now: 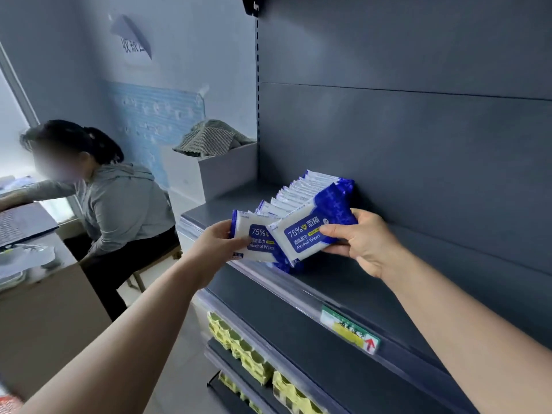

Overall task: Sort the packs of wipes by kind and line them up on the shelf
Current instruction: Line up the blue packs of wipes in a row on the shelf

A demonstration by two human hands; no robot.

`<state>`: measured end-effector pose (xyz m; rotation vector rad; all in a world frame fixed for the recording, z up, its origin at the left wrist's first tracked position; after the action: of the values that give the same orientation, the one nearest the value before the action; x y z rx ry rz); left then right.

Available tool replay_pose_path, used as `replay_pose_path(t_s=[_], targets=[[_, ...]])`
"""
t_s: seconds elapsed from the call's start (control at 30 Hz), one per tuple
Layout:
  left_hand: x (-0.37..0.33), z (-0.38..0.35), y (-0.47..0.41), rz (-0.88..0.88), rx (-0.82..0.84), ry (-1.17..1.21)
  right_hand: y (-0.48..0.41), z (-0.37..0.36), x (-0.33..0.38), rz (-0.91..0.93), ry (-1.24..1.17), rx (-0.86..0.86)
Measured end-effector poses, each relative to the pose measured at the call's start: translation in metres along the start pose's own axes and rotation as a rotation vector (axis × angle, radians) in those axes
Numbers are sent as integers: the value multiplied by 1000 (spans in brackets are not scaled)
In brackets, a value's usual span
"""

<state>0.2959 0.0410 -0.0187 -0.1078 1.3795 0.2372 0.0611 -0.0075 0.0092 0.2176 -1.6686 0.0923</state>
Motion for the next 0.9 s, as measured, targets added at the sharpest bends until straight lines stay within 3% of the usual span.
replay_pose_path(t_s=[0.13,0.23,0.47,0.63,0.77,0.9], targets=[[1,27,-45,-9,207,-32,-15,-31,-11,-24,-92,-144],[3,39,-71,-110,279,-273,-16,-49,-18,3,-57,-272],[23,45,-107,-278,302,-394,-1,-78,-44,74,527,-607],[28,55,-110,-228,459,-164,4,-93,-58,52,636,-699],[26,48,-106,-308,482,-384,1,-104,-60,44,707,-724],[25,47,-120,-362,481,-453,0,-108,-59,56,726,-683]])
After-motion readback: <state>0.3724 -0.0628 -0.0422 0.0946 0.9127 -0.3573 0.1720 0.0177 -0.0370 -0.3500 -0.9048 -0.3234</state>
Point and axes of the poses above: each hand's wrist, its own y-axis away from the middle knuckle, its own z-axis out of the back of the hand, x = y × z, the point moved 1 cm from there along -y, towards the middle knuckle
